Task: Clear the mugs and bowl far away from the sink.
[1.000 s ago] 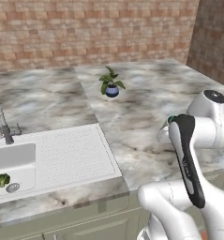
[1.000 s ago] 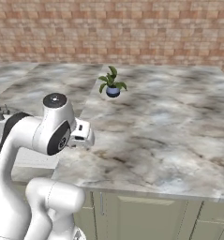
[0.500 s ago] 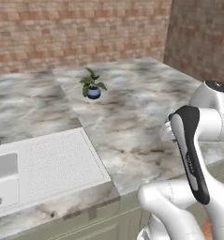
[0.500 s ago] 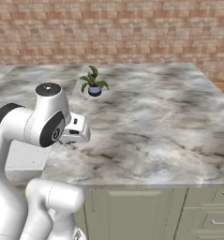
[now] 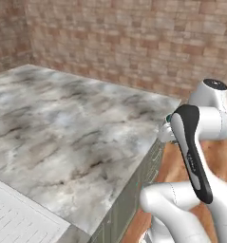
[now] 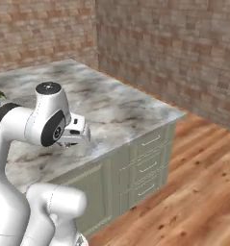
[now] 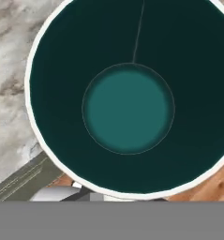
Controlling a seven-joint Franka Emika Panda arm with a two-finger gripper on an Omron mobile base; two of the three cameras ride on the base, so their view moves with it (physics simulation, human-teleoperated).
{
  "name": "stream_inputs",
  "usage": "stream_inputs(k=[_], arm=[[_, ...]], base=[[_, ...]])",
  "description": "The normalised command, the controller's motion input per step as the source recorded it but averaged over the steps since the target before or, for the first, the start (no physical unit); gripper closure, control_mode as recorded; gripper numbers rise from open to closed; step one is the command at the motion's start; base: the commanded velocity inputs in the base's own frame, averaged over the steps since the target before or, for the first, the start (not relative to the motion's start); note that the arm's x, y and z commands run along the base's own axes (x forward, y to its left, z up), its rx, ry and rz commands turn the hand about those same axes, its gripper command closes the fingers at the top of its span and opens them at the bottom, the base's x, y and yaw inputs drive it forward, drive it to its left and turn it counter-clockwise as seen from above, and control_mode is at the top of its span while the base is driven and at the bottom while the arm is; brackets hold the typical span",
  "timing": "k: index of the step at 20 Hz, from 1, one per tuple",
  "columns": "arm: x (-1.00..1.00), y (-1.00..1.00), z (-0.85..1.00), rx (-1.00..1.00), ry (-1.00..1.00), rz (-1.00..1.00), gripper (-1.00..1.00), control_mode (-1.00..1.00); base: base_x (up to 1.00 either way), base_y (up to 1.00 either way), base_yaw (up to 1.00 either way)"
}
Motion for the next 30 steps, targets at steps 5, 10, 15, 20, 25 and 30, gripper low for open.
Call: stream_inputs(k=[5,10,15,20,25,30], arm=[[0.00,0.00,0.00,0.00,0.00,0.00,1.00,1.00],[0.00,0.00,0.00,0.00,0.00,0.00,1.00,1.00],[0.00,0.00,0.00,0.00,0.00,0.00,1.00,1.00],[0.00,0.00,0.00,0.00,0.00,0.00,1.00,1.00],[0.00,0.00,0.00,0.00,0.00,0.00,1.00,1.00],[0.00,0.00,0.00,0.00,0.00,0.00,1.00,1.00]], base=[[0.00,0.00,-1.00],[0.00,0.00,-1.00],[0.00,0.00,-1.00],[0.00,0.00,-1.00],[0.00,0.00,-1.00],[0.00,0.00,-0.91]])
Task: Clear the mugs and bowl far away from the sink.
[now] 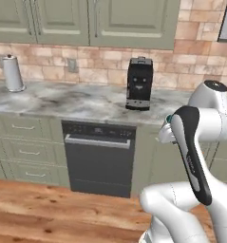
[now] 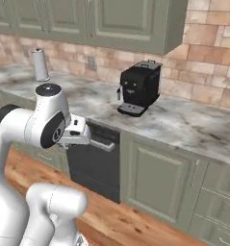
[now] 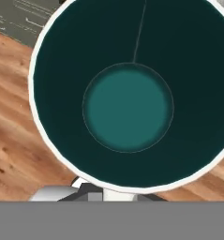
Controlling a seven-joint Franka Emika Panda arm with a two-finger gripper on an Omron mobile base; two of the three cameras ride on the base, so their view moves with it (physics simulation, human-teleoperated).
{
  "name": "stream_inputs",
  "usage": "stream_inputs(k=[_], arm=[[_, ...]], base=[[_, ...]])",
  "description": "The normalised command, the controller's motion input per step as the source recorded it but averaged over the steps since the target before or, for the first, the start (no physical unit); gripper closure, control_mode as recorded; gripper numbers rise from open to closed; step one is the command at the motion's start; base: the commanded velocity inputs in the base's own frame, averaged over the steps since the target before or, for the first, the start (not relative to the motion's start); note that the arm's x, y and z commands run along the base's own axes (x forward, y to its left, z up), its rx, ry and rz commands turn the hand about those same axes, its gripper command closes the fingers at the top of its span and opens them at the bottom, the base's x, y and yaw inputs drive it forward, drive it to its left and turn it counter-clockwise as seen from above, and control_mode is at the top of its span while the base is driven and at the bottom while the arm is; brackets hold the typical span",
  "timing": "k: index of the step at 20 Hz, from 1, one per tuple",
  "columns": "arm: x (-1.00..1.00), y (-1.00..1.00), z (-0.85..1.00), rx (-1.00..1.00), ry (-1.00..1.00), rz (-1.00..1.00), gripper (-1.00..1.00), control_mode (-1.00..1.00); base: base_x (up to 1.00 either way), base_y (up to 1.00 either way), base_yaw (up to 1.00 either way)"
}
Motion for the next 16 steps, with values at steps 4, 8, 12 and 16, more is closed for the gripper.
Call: stream_inputs(k=[4,8,12,16], arm=[[0.00,0.00,0.00,0.00,0.00,0.00,1.00,1.00],[0.00,0.00,0.00,0.00,0.00,0.00,1.00,1.00],[0.00,0.00,0.00,0.00,0.00,0.00,1.00,1.00],[0.00,0.00,0.00,0.00,0.00,0.00,1.00,1.00]], base=[[0.00,0.00,-0.72],[0.26,0.00,-0.52],[0.72,-0.03,-0.15],[0.77,-0.13,-0.03]])
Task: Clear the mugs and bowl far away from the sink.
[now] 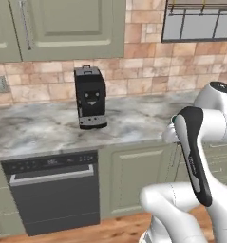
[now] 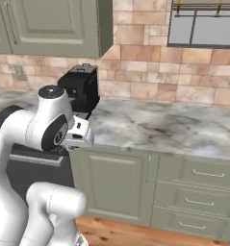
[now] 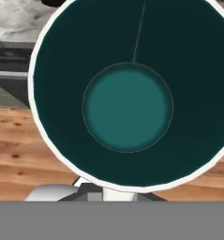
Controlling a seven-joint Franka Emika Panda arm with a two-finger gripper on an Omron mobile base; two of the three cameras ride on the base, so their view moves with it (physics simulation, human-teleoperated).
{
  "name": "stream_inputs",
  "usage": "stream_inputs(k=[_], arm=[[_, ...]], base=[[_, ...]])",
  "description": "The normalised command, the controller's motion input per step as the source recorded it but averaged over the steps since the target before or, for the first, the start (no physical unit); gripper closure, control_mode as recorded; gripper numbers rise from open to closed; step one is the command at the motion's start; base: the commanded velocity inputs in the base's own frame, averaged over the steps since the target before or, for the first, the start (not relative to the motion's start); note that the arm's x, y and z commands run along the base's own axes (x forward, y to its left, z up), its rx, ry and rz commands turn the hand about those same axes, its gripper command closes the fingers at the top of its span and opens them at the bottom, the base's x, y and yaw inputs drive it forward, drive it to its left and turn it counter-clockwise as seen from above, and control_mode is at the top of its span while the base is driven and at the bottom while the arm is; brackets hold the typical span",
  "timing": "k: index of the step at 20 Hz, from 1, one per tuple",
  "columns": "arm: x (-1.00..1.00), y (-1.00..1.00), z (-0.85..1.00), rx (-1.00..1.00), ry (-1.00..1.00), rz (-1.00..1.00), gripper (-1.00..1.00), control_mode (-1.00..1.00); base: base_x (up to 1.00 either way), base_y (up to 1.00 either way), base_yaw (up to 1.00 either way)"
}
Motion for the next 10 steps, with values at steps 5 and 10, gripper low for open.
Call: stream_inputs(k=[5,10], arm=[[0.00,0.00,0.00,0.00,0.00,0.00,1.00,1.00],[0.00,0.00,0.00,0.00,0.00,0.00,1.00,1.00]], base=[[0.84,-0.01,-0.11],[0.61,-0.25,-0.12]])
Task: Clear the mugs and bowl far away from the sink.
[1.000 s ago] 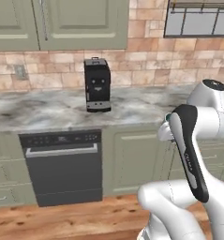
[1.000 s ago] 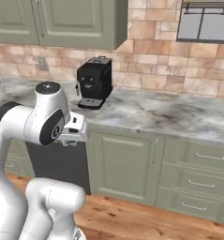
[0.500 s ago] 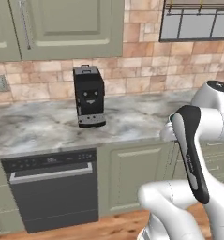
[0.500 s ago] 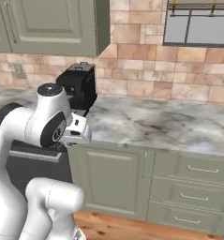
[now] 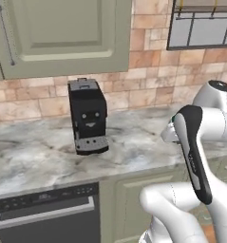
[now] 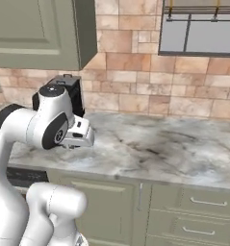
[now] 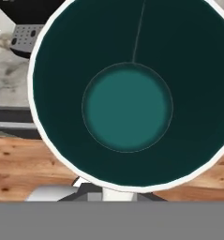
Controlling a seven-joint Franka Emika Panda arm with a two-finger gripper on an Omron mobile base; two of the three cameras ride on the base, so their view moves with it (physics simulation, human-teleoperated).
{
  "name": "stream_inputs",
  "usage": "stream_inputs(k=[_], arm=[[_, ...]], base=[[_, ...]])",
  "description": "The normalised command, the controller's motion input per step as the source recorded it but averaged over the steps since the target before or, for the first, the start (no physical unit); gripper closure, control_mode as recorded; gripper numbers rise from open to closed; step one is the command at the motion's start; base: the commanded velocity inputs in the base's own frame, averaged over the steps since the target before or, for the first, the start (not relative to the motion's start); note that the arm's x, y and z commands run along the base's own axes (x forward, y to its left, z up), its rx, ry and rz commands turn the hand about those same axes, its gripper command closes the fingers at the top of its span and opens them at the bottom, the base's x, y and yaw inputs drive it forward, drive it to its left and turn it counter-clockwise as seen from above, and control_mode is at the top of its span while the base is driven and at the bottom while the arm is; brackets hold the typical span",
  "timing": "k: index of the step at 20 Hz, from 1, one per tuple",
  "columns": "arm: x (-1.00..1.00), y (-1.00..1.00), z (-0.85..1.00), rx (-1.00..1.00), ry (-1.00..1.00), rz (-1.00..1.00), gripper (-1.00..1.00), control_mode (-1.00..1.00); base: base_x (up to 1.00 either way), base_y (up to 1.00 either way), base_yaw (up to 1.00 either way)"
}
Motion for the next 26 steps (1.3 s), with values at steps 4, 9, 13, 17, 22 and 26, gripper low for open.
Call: stream_inputs(k=[4,9,13,17,22,26], arm=[[0.00,0.00,0.00,0.00,0.00,0.00,1.00,1.00],[0.00,0.00,0.00,0.00,0.00,0.00,1.00,1.00],[0.00,0.00,0.00,0.00,0.00,0.00,1.00,1.00],[0.00,0.00,0.00,0.00,0.00,0.00,1.00,1.00],[0.00,0.00,0.00,0.00,0.00,0.00,1.00,1.00],[0.00,0.00,0.00,0.00,0.00,0.00,1.00,1.00]], base=[[0.52,-0.16,-0.17],[0.18,-0.21,-0.32],[0.29,-0.07,-0.27],[0.18,-0.37,-0.18],[0.29,-0.40,-0.09],[0.72,-0.31,0.00]])
